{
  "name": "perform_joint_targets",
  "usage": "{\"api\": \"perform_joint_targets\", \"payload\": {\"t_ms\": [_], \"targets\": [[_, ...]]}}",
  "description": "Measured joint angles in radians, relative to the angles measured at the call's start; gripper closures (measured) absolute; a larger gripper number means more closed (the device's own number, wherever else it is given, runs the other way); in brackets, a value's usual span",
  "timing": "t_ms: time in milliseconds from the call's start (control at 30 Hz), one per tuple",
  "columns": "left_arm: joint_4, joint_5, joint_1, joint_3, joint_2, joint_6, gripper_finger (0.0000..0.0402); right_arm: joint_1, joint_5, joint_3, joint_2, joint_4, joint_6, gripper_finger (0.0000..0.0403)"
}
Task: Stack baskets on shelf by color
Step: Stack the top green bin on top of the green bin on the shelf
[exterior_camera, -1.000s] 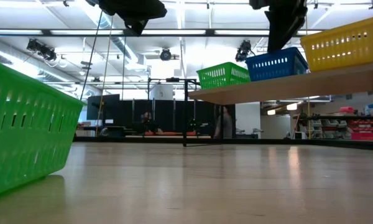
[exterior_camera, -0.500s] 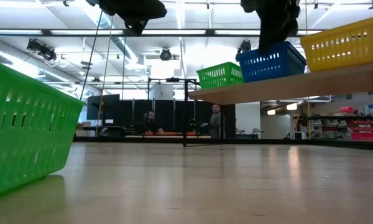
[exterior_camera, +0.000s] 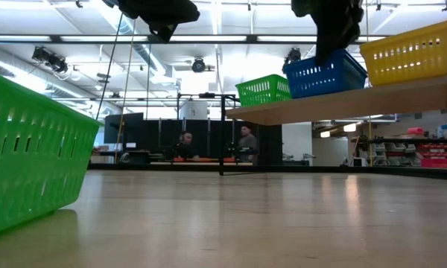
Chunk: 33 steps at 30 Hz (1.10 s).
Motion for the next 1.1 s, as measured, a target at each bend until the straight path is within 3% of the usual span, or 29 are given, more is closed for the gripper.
{"api": "perform_joint_targets", "payload": {"t_ms": [733, 1100], "targets": [[0.000, 0.000, 0.000, 0.000, 0.000, 0.000, 0.0349, 0.003, 0.070, 0.001, -0.001, -0.020, -0.037, 0.0213], [-0.001, 0.000, 0.000, 0.000, 0.000, 0.000, 0.0349, 0.083, 0.029, 0.168, -0.003, 0.040, -0.052, 0.0213]]}}
